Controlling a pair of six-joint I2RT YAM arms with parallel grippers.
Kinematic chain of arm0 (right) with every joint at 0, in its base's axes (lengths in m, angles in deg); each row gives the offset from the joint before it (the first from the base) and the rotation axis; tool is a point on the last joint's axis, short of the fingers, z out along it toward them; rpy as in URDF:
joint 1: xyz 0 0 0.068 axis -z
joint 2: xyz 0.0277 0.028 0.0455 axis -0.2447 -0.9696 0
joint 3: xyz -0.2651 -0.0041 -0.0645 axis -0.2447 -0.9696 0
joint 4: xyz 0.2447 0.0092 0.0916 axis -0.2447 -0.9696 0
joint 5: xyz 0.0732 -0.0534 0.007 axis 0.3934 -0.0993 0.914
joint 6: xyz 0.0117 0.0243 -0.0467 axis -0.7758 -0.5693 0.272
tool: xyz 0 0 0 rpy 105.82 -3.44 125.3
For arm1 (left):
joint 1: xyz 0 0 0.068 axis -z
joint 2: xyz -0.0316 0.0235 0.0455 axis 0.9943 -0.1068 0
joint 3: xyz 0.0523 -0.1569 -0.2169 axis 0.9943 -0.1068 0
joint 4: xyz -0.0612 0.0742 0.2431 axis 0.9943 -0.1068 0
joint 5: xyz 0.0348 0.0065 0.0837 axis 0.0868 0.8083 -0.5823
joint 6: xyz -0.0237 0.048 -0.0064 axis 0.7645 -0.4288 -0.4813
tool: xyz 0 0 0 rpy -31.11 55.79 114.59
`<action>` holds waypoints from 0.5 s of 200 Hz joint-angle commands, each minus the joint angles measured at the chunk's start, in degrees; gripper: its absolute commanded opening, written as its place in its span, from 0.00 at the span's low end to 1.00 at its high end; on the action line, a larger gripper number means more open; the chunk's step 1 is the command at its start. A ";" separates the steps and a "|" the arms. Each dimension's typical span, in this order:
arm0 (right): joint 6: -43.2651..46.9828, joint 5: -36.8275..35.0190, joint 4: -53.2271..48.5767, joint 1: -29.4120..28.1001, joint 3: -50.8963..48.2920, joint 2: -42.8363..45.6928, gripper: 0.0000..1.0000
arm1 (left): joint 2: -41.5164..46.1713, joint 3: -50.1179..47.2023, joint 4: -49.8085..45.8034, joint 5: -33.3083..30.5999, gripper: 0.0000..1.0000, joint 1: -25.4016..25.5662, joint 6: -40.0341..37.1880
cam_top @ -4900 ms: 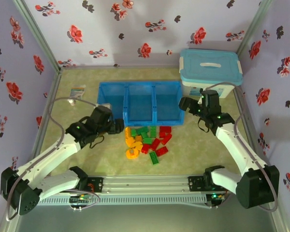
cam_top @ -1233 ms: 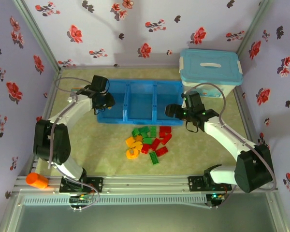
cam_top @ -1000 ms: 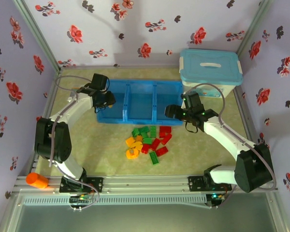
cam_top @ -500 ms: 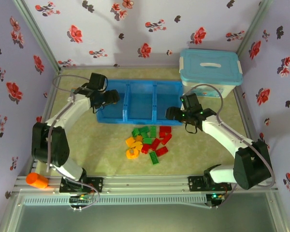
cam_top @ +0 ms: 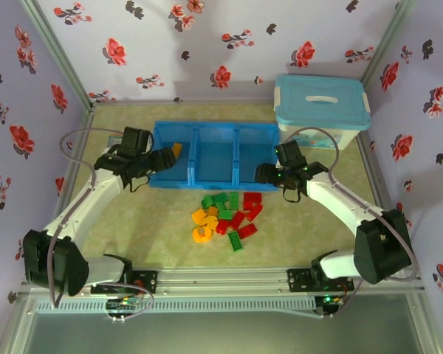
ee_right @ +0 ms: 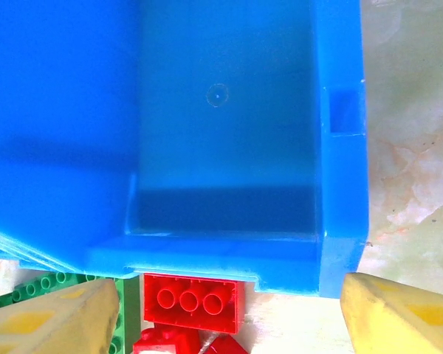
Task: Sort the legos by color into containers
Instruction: Move the container to the top-center of the table.
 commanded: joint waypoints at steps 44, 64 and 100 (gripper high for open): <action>1.52 -3.15 -2.10 -0.21 -0.50 0.17 0.78 | 10.58 -7.32 -1.29 -1.93 0.82 2.15 4.15; 2.38 -3.71 -1.71 0.67 0.25 -2.11 0.70 | 11.89 -7.40 -1.57 -1.90 0.83 3.69 5.69; 3.26 -2.98 -1.39 2.64 2.81 -6.10 0.58 | 11.60 -8.64 0.53 -2.83 0.83 9.69 6.20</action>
